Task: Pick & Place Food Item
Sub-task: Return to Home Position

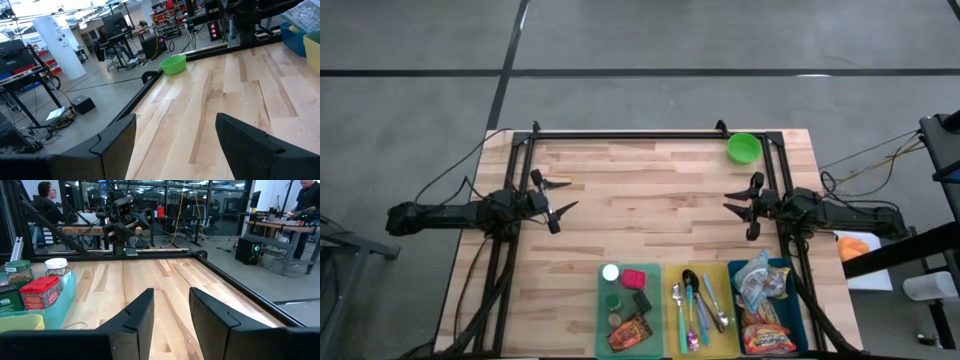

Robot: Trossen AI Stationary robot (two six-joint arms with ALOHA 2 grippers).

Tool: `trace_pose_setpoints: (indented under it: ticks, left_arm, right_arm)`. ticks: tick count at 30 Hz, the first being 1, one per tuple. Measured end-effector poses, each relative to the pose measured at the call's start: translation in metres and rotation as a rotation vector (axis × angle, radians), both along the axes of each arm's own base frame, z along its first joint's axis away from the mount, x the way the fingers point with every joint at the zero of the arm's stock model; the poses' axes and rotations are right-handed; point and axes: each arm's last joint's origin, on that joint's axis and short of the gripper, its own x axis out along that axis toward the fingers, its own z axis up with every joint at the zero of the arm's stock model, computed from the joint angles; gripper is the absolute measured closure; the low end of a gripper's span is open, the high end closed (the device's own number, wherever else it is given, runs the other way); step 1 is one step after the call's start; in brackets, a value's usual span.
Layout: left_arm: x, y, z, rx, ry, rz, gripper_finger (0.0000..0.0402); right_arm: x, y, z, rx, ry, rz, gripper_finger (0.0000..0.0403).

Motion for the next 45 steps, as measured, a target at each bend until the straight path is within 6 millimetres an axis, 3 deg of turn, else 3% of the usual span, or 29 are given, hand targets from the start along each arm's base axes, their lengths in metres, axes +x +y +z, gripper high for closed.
trace_pose_setpoints:
  ticks: [4,11,45]
  left_arm:
    - [0.0000,0.0000,0.0000,0.000,0.000,0.000,0.0126]
    - [0.0000,0.0000,0.0000,0.000,0.000,-0.001,0.0126]
    - [0.0000,-0.0001,0.0000,0.000,0.000,-0.002,0.0126]
  right_arm:
    - [0.0000,0.0000,0.0000,0.010,-0.002,0.000,0.0282]
    - [0.0000,0.0000,0.0000,0.186,-0.036,0.000,0.0282]
    - [0.0000,0.0000,0.0000,0.156,-0.031,-0.001,0.0282]
